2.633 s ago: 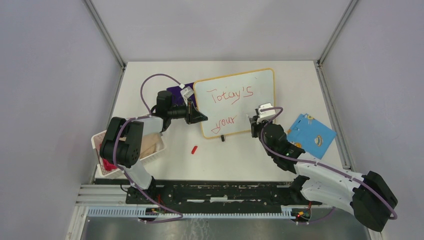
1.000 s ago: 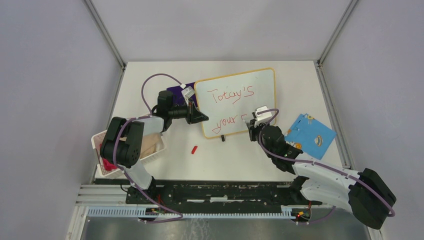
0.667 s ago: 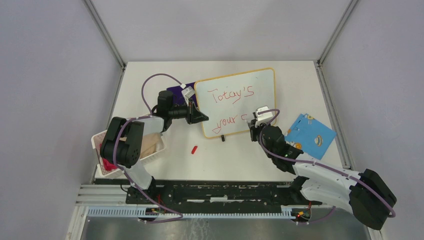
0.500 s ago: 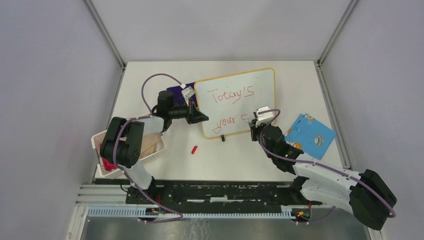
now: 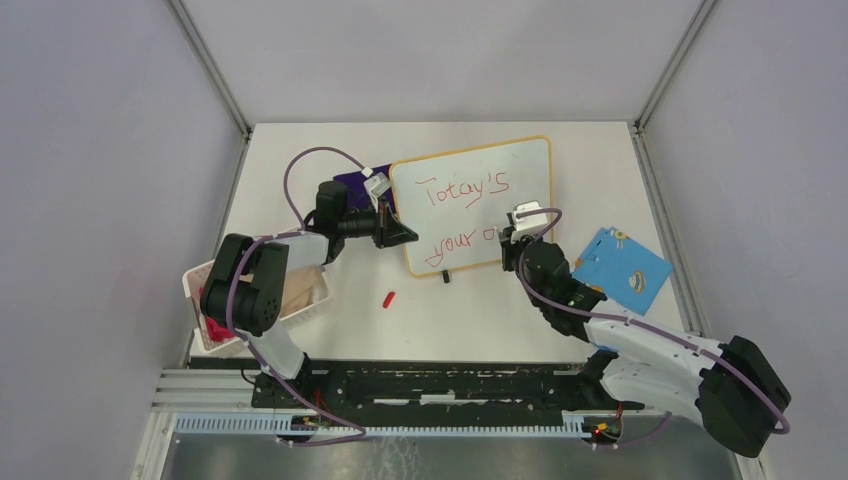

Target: Write a sentence on the whiteboard

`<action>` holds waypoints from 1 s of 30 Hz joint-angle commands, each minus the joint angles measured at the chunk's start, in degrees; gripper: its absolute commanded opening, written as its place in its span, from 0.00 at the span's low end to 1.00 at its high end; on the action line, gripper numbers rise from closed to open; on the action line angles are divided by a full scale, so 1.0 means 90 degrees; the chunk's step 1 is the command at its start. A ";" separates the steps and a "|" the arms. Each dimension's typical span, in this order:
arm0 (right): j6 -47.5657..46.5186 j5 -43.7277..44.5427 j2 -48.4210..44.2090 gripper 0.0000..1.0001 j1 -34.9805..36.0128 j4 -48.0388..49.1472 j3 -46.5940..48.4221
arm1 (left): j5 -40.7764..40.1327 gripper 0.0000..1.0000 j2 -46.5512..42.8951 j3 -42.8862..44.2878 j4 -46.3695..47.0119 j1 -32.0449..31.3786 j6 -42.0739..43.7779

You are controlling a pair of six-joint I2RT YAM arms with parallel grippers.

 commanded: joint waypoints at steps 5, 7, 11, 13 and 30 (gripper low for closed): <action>-0.0182 0.0097 0.0088 0.00 -0.0087 0.0276 0.0549 | -0.0823 0.02 0.0264 -0.0167 -0.0720 -0.0234 0.1099; -0.0210 0.0074 0.0107 0.00 -0.0106 0.0280 0.0632 | -0.0824 0.02 0.0269 -0.0165 -0.0720 -0.0237 0.1101; -0.0244 0.0050 0.0165 0.00 -0.0126 0.0280 0.0741 | -0.0826 0.02 0.0265 -0.0161 -0.0729 -0.0237 0.1094; -0.0243 0.0036 0.0186 0.00 -0.0141 0.0280 0.0751 | -0.0824 0.02 0.0273 -0.0158 -0.0730 -0.0237 0.1099; -0.0051 -0.0065 0.0101 0.00 -0.0178 0.0214 0.0327 | -0.0822 0.02 0.0281 -0.0155 -0.0730 -0.0247 0.1099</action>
